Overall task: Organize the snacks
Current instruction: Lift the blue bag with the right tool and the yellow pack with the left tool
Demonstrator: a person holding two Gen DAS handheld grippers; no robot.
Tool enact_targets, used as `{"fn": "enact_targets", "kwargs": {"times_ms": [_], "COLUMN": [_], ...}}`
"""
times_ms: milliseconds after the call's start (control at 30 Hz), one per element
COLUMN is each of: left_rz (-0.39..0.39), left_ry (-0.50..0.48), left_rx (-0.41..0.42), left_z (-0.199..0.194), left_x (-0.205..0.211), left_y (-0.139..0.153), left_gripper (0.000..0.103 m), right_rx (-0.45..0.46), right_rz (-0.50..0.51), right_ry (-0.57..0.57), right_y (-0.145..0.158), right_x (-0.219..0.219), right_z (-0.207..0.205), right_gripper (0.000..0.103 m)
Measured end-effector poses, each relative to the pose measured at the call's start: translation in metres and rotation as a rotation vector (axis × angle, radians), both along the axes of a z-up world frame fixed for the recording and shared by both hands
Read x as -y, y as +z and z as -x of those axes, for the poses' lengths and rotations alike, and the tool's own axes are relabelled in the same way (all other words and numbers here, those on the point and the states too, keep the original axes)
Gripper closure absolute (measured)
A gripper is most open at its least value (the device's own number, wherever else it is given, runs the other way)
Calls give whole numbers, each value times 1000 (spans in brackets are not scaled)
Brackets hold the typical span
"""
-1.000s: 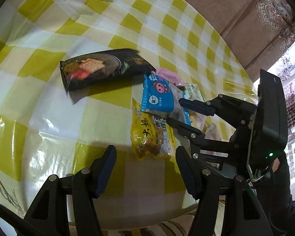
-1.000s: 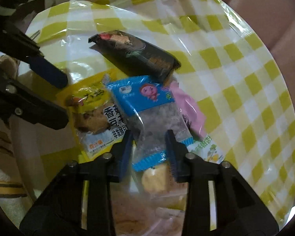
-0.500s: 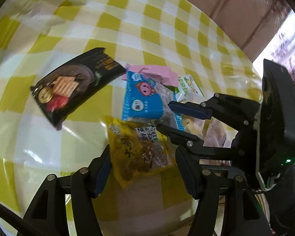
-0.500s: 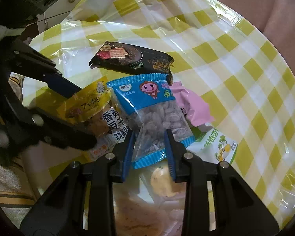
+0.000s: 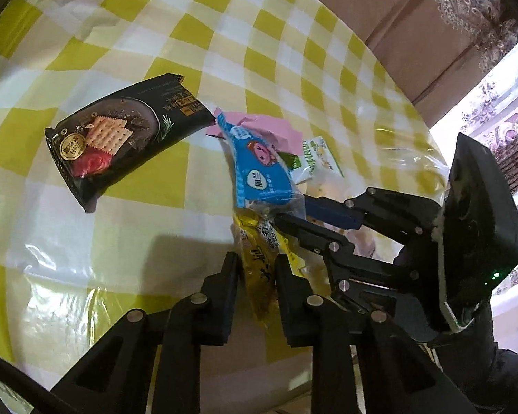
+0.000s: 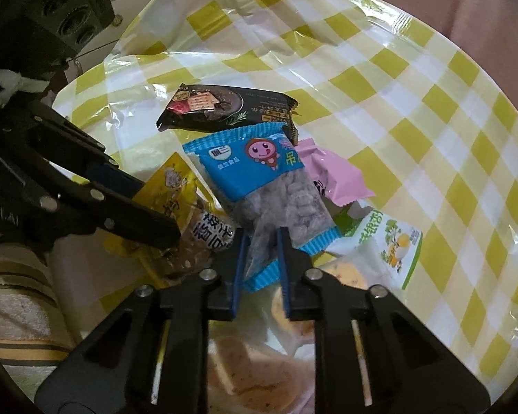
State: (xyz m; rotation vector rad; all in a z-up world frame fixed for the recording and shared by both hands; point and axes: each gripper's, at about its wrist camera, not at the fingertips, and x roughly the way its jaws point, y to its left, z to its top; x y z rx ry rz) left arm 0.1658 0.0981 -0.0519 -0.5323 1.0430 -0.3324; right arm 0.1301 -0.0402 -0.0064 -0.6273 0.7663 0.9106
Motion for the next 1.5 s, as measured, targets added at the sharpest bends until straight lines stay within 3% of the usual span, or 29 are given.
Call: {"fn": "enact_targets", "kwargs": {"times_ms": [200,1067,1500], "left_rz": [67,177,191], "left_ry": [26,209,260], "left_rx": [4,64,142], "left_z": [11,61,83], "left_x": [-5,-30,-26], "left_y": [2,16,36], "left_gripper": [84,84,84], "right_rx": [5,-93,-73], "right_rz": [-14,-163,-263], "right_ry": [-17,-124,-226], "right_y": [6,43,71], "right_x": [7,55,98], "right_z": [4,13,36], "right_gripper": [91,96,96]}}
